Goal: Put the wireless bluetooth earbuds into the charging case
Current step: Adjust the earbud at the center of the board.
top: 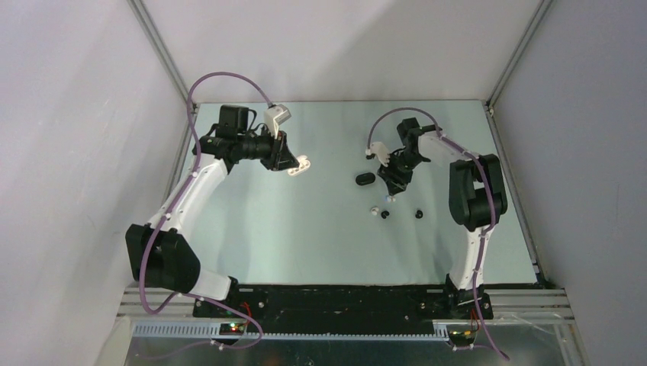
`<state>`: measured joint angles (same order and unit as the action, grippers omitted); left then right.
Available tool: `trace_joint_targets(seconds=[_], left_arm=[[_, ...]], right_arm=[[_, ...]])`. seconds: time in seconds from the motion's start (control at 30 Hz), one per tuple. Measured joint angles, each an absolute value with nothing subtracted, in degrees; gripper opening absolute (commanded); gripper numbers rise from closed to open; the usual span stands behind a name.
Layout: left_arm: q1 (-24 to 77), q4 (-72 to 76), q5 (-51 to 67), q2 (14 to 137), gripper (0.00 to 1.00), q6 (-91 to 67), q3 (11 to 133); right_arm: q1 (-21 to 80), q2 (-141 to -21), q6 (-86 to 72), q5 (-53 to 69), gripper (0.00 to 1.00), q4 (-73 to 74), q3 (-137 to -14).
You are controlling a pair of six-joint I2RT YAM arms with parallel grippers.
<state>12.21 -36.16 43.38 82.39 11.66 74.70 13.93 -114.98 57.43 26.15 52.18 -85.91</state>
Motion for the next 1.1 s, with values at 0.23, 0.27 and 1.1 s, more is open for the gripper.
trace_joint_targets(seconds=[0.23,0.27,1.1], left_arm=[[12.2,-36.2,43.1,82.4,0.00,11.7,74.7],[12.2,-36.2,43.1,82.4,0.00,11.7,74.7],[12.2,-36.2,43.0,82.4,0.00,11.6,74.7]], right_arm=[[16.4,-116.5,58.4,26.1,0.45,51.8,-85.5],[16.4,-116.7,58.4,26.1,0.44,51.7,-85.5],[13.8,-119.5,59.8,30.9,0.44,56.2,-91.4]])
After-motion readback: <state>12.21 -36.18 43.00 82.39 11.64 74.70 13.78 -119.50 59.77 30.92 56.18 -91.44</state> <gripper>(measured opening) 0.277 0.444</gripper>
